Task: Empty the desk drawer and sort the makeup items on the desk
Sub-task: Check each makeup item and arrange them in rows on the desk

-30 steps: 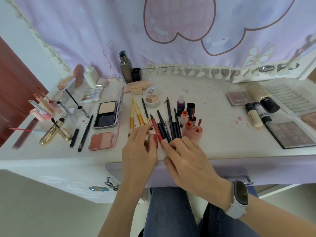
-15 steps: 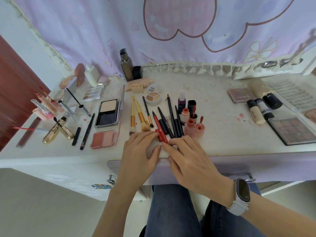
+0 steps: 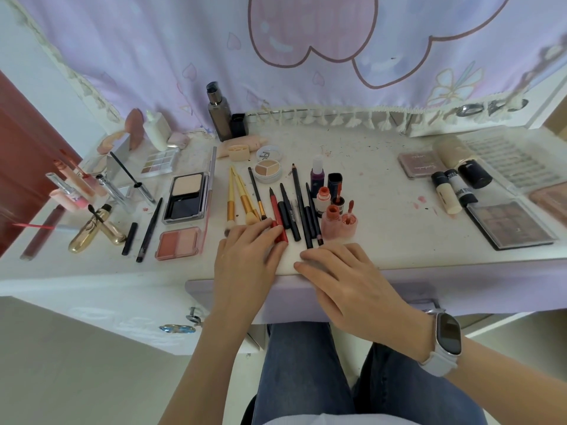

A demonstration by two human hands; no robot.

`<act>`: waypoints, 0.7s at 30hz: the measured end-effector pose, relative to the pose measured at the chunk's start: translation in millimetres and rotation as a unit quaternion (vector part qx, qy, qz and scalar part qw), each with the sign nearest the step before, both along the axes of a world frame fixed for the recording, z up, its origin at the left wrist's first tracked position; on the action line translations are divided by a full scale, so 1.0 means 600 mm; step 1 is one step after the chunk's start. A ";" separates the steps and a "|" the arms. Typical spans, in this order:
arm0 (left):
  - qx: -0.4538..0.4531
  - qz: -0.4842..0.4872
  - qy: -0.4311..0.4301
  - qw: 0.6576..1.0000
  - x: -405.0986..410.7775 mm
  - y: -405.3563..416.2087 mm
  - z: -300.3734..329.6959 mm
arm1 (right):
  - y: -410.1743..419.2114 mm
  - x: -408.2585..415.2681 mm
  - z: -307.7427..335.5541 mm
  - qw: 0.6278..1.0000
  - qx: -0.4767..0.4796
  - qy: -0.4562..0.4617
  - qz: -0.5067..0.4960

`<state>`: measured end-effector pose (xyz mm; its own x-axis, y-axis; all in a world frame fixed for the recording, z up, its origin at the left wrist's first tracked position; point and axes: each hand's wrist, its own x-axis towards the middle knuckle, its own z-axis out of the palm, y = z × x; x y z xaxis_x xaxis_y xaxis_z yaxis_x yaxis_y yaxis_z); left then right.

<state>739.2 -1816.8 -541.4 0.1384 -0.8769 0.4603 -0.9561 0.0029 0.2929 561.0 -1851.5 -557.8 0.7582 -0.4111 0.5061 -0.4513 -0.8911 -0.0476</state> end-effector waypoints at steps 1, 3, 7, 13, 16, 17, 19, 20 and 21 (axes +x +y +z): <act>0.001 0.003 0.000 1.000 -0.001 -0.001 0.000 | 0.000 -0.002 -0.001 1.000 0.001 0.002 0.002; -0.001 -0.001 0.005 1.000 -0.004 0.000 0.000 | 0.001 -0.007 -0.002 1.000 0.004 0.001 0.010; -0.023 -0.010 0.041 0.999 -0.010 0.011 -0.002 | -0.002 -0.026 -0.001 0.999 0.020 -0.029 0.034; -0.132 -0.043 0.074 0.988 -0.051 0.021 0.021 | -0.019 -0.091 0.010 0.993 0.047 -0.104 0.014; -0.180 -0.089 0.087 0.976 -0.101 0.010 0.047 | -0.050 -0.135 0.036 0.987 0.028 -0.149 -0.061; -0.186 -0.111 0.093 0.972 -0.121 0.003 0.054 | -0.068 -0.150 0.048 0.983 0.024 -0.158 -0.090; -0.177 -0.158 0.111 0.965 -0.162 -0.012 0.065 | -0.115 -0.174 0.070 0.976 0.031 -0.159 -0.147; -0.159 -0.179 0.122 0.963 -0.182 -0.022 0.068 | -0.142 -0.182 0.079 0.972 0.044 -0.148 -0.178; -0.132 -0.193 0.131 0.963 -0.200 -0.033 0.069 | -0.169 -0.188 0.088 0.968 0.061 -0.121 -0.211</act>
<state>618.9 -1836.4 -499.7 -0.0325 -0.7430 0.6684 -0.7621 0.4511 0.4644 448.0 -1952.8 -505.3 0.3746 -0.7266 0.5760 -0.7365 -0.6105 -0.2912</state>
